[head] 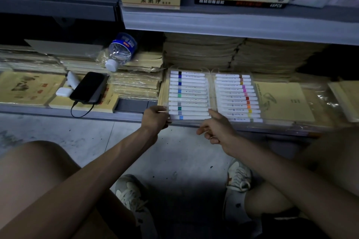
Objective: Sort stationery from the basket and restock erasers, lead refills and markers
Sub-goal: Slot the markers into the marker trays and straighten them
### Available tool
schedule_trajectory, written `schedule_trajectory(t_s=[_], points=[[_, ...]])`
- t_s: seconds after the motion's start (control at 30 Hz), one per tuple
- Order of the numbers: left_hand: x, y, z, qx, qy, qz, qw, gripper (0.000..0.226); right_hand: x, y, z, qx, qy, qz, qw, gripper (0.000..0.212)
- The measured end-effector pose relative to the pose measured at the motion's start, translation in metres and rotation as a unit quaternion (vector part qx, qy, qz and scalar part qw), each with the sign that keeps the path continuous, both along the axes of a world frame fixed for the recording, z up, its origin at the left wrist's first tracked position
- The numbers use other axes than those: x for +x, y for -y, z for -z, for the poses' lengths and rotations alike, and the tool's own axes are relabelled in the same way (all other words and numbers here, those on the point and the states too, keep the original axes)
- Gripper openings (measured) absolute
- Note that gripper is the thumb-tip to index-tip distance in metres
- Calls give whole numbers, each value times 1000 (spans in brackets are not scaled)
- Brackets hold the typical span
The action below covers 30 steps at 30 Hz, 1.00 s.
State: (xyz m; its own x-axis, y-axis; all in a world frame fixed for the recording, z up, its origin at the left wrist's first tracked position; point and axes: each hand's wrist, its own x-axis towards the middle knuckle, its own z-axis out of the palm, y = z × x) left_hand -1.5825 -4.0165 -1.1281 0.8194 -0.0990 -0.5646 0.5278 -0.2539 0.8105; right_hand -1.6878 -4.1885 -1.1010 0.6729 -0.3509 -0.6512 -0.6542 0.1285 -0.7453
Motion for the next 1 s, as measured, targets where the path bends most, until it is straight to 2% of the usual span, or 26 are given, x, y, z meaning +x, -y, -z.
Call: schedule_trajectory(t_s=[0.23, 0.5, 0.6, 0.77, 1.0], points=[[-7, 2, -1, 0, 20, 4, 1000, 23, -3, 4, -8, -47, -21, -56, 997, 85], [-12, -4, -6, 4, 30, 58, 998, 22, -18, 0, -5, -94, -26, -78, 992, 75], [-12, -4, -4, 21, 19, 60, 998, 13, -22, 0, -4, -89, -21, -73, 993, 75], [-16, -6, -4, 60, 58, 106, 991, 17, -23, 0, -4, -85, -6, -70, 994, 71], [-16, -7, -8, 41, 53, 111, 992, 8, -28, 2, -10, -80, -15, -104, 991, 80]])
